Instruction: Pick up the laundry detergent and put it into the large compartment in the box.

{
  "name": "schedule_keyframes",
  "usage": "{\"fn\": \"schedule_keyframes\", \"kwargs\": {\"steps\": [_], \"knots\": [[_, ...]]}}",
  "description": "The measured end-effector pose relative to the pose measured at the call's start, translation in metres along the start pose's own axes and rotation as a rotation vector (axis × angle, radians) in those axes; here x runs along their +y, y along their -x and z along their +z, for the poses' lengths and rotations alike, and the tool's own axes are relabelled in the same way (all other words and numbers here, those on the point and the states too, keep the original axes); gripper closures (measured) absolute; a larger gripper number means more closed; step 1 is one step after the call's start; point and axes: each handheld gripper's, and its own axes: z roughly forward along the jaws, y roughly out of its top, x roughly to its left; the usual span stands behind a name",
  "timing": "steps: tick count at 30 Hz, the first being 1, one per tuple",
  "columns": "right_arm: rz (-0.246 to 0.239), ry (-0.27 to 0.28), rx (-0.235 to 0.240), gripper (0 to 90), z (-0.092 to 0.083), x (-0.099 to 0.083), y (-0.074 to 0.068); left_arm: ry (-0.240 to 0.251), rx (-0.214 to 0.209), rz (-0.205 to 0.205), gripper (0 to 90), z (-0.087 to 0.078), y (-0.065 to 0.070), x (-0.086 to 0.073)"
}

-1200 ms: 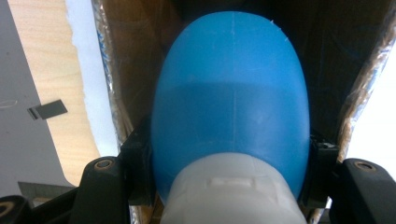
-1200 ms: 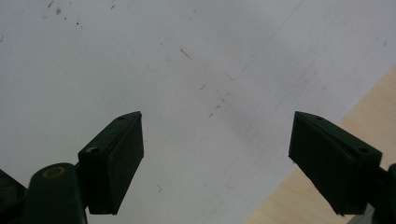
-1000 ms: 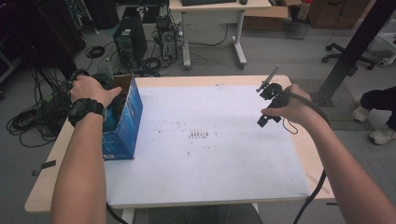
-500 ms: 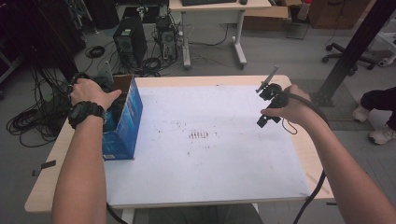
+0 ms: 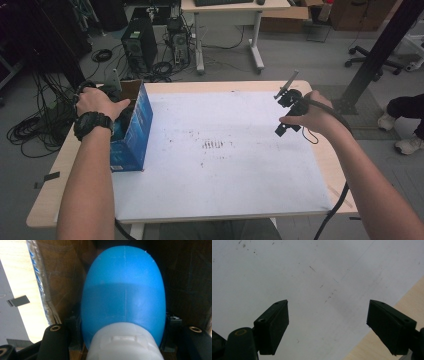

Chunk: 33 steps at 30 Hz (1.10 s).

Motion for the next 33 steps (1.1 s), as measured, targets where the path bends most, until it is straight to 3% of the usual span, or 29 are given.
{"fn": "schedule_keyframes", "kwargs": {"steps": [15, 33], "knots": [[0.003, -0.003, 0.005, 18.1, 0.0021, -0.0018, 0.0005, 0.007, 0.011, -0.002, 36.8, -0.0010, 0.0014, -0.0007], [-0.001, 0.001, 0.006, 18.1, 0.0015, -0.0021, -0.0011, 0.011, -0.001, -0.005, 28.3, -0.0088, 0.0020, -0.0050]]}}
